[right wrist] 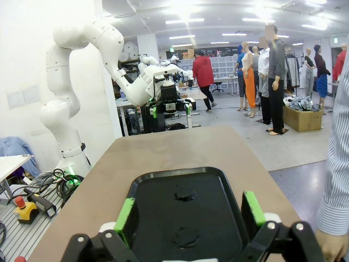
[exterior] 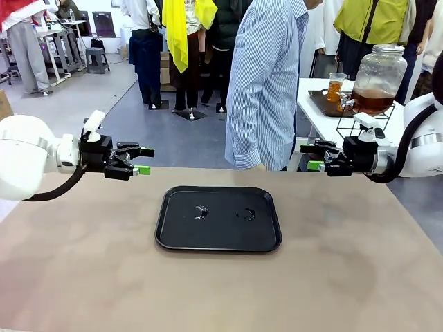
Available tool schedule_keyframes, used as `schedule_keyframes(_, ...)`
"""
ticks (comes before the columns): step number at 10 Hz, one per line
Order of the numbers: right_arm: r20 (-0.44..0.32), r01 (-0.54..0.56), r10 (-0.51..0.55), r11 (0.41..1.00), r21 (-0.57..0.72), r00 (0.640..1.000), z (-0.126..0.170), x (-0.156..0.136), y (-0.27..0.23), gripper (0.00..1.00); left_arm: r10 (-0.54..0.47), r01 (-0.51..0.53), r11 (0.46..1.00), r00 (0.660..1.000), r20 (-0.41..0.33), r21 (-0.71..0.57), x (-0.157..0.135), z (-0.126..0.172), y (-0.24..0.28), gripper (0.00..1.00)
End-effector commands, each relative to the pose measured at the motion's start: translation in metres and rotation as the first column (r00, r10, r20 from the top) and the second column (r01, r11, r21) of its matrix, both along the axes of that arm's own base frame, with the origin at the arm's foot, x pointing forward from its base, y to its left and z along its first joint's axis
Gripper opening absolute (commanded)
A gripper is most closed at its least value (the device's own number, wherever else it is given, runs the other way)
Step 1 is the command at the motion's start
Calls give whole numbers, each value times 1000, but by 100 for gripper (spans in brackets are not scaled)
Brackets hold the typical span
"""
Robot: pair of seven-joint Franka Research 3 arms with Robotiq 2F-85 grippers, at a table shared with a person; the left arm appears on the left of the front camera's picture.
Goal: Pour the drink into the iced cup.
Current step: Open the gripper to release the iced cup you were holding.
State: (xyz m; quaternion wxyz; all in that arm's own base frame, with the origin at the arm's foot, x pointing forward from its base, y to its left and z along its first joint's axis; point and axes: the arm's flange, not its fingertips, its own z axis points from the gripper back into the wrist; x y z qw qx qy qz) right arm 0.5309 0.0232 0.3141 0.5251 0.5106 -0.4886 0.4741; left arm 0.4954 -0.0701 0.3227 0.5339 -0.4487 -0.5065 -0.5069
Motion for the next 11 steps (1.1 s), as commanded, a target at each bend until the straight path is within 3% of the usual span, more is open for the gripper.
schedule_keyframes(1,-9,-11,11,1000,-3,1000,4,1,1,100,-1,1,1000,1000,-6,-2,0,1,-1,100)
schedule_keyframes(11,-9,-11,11,1000,-3,1000,4,1,1,100,-1,1,1000,1000,-6,-2,0,1,-1,100)
